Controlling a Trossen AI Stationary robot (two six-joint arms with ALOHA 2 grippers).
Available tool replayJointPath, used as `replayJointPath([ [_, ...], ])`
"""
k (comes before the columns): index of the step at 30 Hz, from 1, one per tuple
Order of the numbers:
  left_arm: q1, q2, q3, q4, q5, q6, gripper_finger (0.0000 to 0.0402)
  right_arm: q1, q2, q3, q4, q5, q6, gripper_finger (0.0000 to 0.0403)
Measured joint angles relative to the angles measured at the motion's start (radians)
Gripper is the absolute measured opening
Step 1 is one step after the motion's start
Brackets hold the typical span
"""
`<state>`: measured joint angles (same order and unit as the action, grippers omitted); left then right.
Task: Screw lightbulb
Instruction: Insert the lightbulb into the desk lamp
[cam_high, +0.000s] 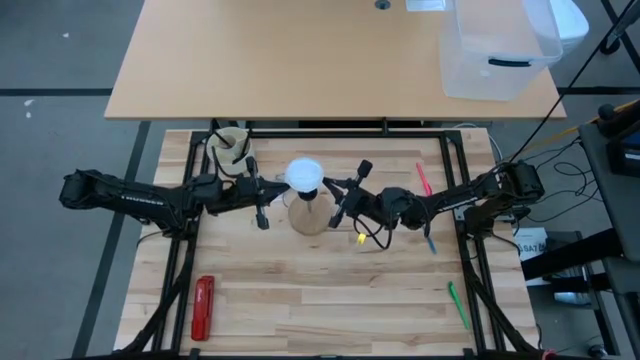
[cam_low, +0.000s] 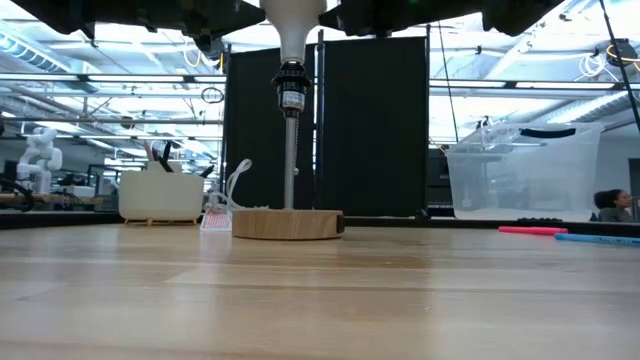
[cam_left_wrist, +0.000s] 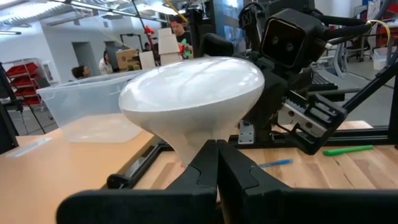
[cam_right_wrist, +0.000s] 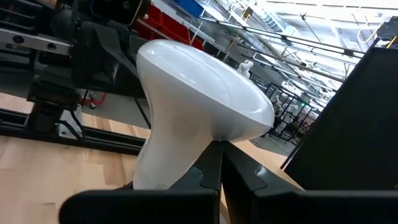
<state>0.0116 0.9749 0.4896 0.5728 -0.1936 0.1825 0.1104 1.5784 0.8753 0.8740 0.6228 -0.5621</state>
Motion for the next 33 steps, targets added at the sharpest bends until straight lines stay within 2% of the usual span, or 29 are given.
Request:
replayJointPath([
  [21, 0.023, 0.0, 0.0, -0.045, -0.002, -0.021, 0.0, 0.033, 0.0, 0.0, -0.018, 0.058, -0.019, 0.0],
  [28, -0.013, 0.0, 0.0, -0.063, -0.002, -0.024, 0.0, -0.004, 0.0, 0.0, -0.033, 0.059, -0.087, 0.0],
  [33, -0.02, 0.0, 0.0, -0.062, 0.036, -0.024, 0.0, -0.04, 0.0, 0.0, -0.059, 0.024, -0.11, 0.0],
])
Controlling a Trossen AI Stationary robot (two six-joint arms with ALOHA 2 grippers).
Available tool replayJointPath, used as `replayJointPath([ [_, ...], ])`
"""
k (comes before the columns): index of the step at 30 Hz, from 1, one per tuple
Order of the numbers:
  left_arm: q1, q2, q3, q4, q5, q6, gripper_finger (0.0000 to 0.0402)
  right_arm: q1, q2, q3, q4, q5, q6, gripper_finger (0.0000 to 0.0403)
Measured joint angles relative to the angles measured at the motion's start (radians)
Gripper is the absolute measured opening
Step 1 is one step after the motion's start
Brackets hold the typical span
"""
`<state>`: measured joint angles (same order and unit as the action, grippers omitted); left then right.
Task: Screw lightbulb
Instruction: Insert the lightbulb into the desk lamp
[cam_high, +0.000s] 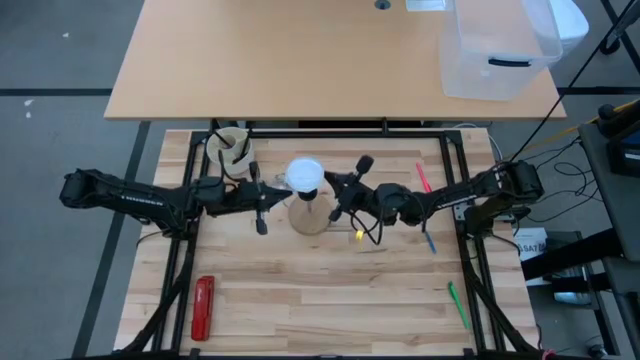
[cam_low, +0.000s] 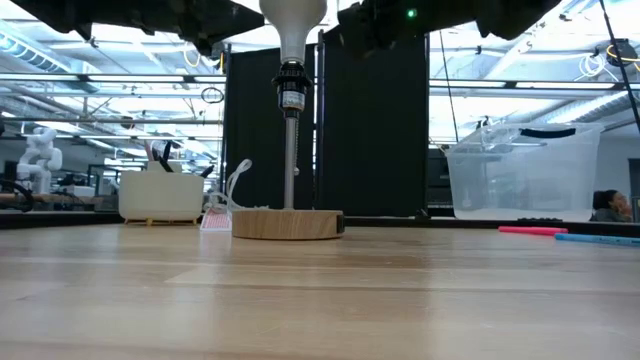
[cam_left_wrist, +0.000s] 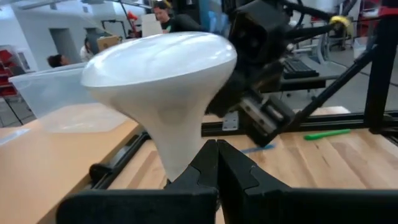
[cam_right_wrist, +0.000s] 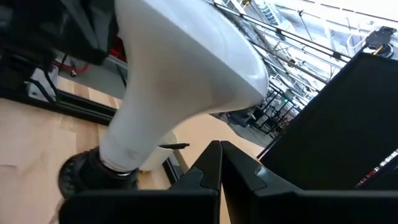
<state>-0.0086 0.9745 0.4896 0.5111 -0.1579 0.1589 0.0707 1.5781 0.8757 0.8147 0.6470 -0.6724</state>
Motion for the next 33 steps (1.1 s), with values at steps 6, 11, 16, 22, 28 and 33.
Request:
replayJointPath([
  [6, 0.0, 0.0, 0.0, 0.063, 0.013, 0.014, 0.0, -0.013, 0.0, 0.0, 0.017, 0.002, -0.024, 0.0],
  [11, 0.0, -0.001, 0.0, 0.067, 0.017, 0.026, 0.0, -0.013, 0.0, 0.0, 0.058, 0.007, -0.061, 0.0],
  [16, 0.0, -0.001, 0.0, 0.083, 0.017, 0.027, 0.0, -0.021, 0.0, 0.0, 0.087, 0.007, -0.078, 0.0],
  [22, 0.005, -0.001, 0.0, 0.112, 0.017, 0.029, 0.0, -0.024, 0.0, 0.0, 0.107, 0.007, -0.092, 0.0],
  [28, 0.004, -0.006, 0.0, 0.112, -0.005, 0.033, 0.0, -0.024, 0.0, 0.0, 0.133, 0.006, -0.119, 0.0],
  [33, 0.005, -0.01, 0.0, 0.11, -0.035, 0.034, 0.0, -0.021, 0.0, 0.0, 0.136, 0.006, -0.132, 0.0],
])
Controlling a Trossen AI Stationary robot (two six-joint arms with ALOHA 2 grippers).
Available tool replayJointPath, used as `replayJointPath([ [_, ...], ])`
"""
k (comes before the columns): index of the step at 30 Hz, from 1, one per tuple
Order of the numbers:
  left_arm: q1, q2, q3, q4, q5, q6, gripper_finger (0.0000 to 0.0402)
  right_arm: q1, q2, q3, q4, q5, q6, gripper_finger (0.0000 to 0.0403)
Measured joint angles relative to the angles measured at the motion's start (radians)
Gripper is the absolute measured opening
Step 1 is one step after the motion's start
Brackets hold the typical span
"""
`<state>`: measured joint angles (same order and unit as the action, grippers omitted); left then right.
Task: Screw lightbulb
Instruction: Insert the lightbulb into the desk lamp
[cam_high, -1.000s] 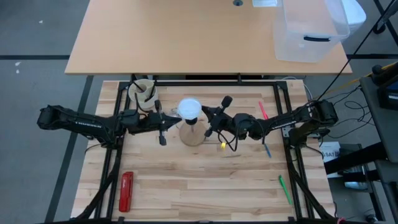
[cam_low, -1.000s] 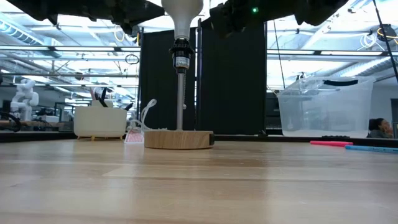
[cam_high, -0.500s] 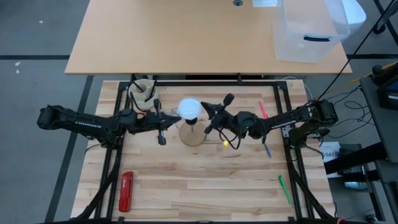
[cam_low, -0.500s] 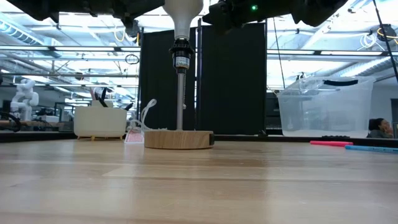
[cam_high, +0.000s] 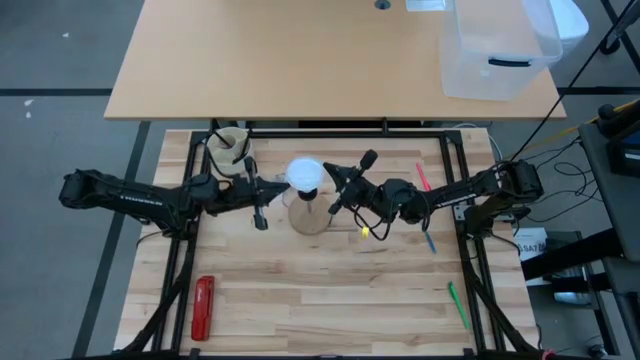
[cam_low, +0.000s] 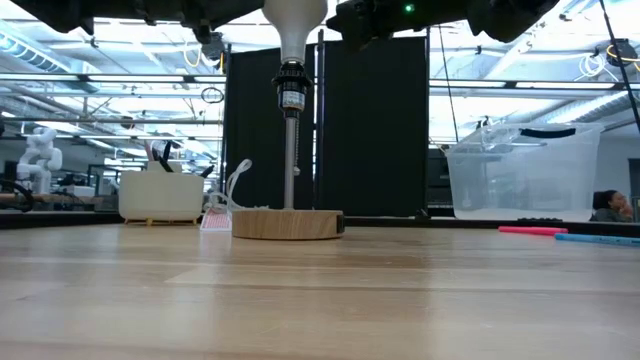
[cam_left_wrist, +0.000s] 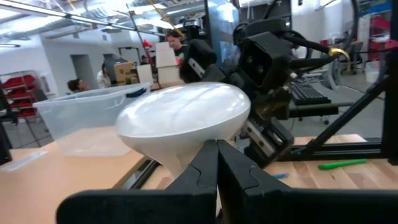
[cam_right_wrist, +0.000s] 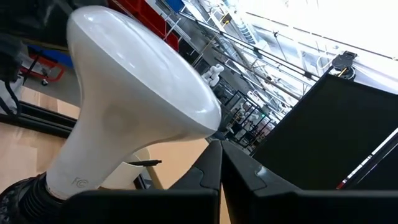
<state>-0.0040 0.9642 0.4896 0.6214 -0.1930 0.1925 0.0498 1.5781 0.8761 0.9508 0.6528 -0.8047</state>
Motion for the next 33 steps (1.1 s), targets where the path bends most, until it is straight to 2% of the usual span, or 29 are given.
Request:
replayJointPath([
  [33, 0.051, 0.0, -0.001, -0.051, -0.009, -0.028, 0.0, 0.088, 0.0, 0.0, -0.023, 0.048, -0.019, 0.0],
])
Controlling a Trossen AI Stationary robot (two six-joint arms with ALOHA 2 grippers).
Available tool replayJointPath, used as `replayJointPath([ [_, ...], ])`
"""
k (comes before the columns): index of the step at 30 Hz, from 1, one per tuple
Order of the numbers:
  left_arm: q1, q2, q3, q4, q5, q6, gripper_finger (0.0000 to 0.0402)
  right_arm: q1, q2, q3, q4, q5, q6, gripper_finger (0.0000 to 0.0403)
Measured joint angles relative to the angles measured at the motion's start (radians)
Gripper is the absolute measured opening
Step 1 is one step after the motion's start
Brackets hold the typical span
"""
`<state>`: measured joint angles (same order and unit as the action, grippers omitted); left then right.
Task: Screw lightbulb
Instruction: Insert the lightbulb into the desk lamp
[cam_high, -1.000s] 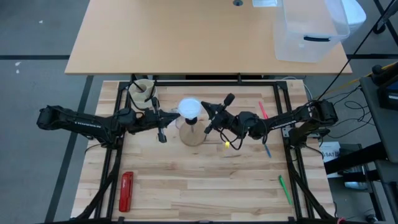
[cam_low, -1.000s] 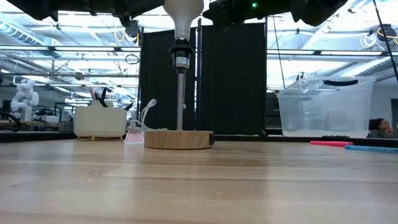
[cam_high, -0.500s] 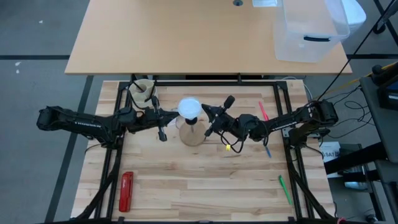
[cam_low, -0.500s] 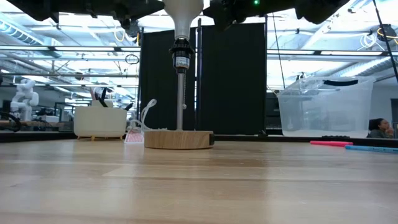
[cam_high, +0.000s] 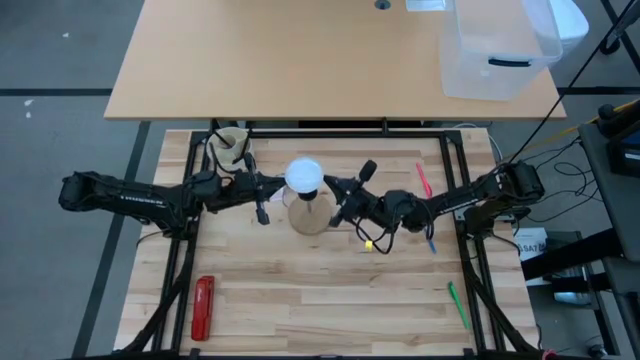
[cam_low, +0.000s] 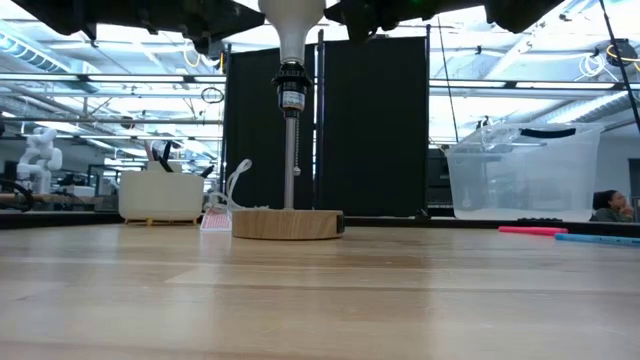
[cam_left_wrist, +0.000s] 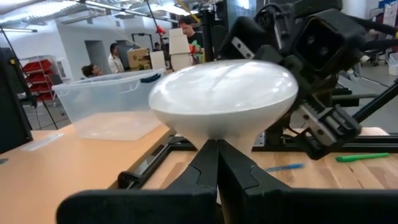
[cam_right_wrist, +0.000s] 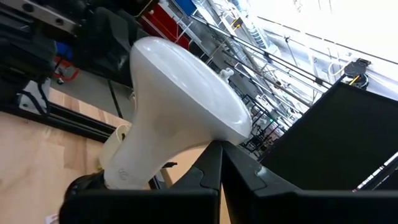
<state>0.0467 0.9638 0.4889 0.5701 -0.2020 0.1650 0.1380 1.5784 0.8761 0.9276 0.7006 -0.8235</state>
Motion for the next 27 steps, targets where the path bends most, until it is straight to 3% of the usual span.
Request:
replayJointPath([
  [17, 0.023, 0.0, 0.0, -0.041, 0.001, -0.025, 0.0, 0.022, 0.0, 0.0, -0.053, 0.054, 0.045, 0.0],
  [27, -0.031, -0.058, 0.0, -0.09, -0.002, -0.024, 0.0, -0.011, 0.0, 0.0, -0.05, 0.069, 0.031, 0.0],
])
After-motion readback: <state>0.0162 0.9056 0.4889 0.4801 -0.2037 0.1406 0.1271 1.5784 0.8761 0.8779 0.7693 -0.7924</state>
